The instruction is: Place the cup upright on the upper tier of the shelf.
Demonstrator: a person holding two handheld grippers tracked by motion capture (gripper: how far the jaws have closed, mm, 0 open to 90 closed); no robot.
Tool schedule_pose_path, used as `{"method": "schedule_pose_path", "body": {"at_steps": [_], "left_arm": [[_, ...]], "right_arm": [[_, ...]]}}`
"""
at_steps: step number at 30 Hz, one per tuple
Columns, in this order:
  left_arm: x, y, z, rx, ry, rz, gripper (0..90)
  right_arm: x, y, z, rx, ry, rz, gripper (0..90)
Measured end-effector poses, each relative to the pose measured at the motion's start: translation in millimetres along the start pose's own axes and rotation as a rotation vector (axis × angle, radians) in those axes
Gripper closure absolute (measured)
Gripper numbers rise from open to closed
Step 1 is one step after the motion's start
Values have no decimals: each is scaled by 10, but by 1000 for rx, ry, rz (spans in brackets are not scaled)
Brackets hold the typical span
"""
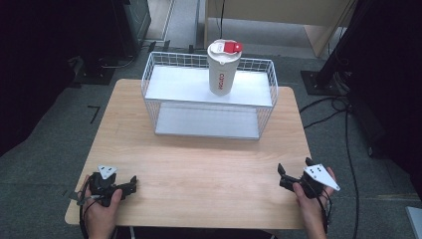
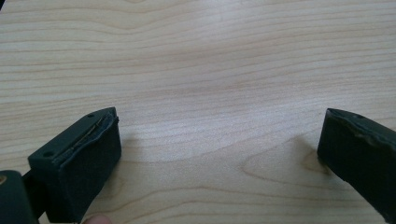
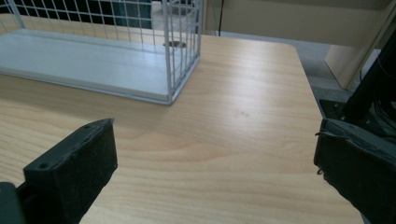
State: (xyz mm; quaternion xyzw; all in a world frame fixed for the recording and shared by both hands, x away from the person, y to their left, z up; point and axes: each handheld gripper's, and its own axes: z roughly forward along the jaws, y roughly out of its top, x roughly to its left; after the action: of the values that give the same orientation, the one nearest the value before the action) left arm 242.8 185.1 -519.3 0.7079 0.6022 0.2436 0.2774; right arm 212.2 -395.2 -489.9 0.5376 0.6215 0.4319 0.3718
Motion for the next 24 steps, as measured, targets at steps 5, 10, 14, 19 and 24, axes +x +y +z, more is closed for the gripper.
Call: {"method": "schedule_pose_path", "body": {"at_steps": [5,10,14,19,24], "left_arm": [[0,0,0,0,0,0,0],[0,0,0,0,0,0,0],[0,0,0,0,0,0,0],[0,0,0,0,0,0,0],[0,0,0,0,0,0,0]], "right_arm": [[-78,-115,-31,30,-20,4,0],[-156,-219,-82,57,-36,12,0],[-214,-285,-126,71,-51,18,0],[-314,-374,-191,96,-79,45,0],[-394,-407,-236,142,-102,78,0]]}}
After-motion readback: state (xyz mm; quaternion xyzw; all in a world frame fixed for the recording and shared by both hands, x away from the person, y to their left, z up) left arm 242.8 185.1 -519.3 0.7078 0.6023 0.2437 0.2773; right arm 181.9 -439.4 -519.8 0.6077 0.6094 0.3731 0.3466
